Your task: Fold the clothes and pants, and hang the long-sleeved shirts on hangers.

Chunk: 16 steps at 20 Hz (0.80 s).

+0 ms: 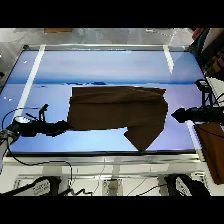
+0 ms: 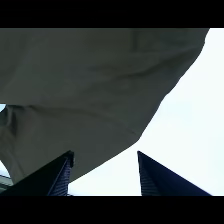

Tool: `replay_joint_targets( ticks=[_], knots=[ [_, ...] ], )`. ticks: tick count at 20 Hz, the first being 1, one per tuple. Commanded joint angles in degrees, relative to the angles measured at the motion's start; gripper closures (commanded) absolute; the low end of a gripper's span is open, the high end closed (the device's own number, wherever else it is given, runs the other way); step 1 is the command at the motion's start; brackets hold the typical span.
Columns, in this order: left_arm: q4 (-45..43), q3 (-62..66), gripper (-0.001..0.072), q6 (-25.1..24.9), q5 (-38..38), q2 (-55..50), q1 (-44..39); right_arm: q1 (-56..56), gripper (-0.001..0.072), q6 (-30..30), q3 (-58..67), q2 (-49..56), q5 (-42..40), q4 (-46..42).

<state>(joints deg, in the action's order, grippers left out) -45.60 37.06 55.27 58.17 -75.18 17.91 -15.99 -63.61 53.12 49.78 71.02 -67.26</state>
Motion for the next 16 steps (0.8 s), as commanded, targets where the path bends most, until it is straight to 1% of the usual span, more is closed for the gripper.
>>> replay_joint_targets(
  ticks=[1,2,3,4,5,6,7,11,13,14,16],
  knots=[
    [3.8,-0.4,0.0239,-0.2,-3.4,-2.3,-0.1,0.0,0.0283,-0.2,-0.1,-0.1,-1.1,-1.3],
    [5.0,-0.4,0.0309,-0.4,-3.4,-2.7,-0.1,0.0,0.0284,-0.2,-0.1,-0.1,-2.3,-2.1],
    [5.8,-0.4,0.0358,-1.0,-3.5,-3.0,-0.1,0.0,0.0287,-0.2,-0.1,-0.1,-3.9,-3.2],
    [5.9,-0.4,0.0455,-2.0,-3.5,-3.0,-0.1,0.0,0.0367,-0.2,-0.2,0.0,-6.3,-5.5],
    [5.9,-0.4,0.0601,-2.7,-3.6,-3.0,-0.1,-0.1,0.0494,-0.5,-0.8,0.2,-8.4,-9.7],
    [5.9,-0.3,0.0695,-3.1,-3.5,-3.0,-0.1,-0.2,0.0609,-1.7,-1.7,0.7,-9.1,-13.8],
    [6.0,-0.3,0.0694,-3.1,-3.5,-3.0,-0.1,-1.1,0.0702,-2.7,-3.1,1.4,-8.8,-15.8],
    [6.1,-0.3,0.0694,-3.1,-3.5,-3.0,-0.1,-7.7,0.0703,-2.9,-12.3,3.6,-5.2,-13.2],
    [6.1,-0.3,0.0694,-3.1,-3.5,-3.0,-0.1,-10.4,0.0703,-2.6,-18.9,3.6,-4.8,-6.7],
    [6.1,-0.3,0.0694,-3.1,-3.5,-3.0,-0.1,-11.0,0.0702,-0.7,-22.1,3.6,-4.6,-2.1],
    [6.3,-0.3,0.0694,-3.0,-3.5,-3.0,-0.1,-11.2,0.0703,5.5,-26.7,3.6,-3.8,8.6]
  ],
)
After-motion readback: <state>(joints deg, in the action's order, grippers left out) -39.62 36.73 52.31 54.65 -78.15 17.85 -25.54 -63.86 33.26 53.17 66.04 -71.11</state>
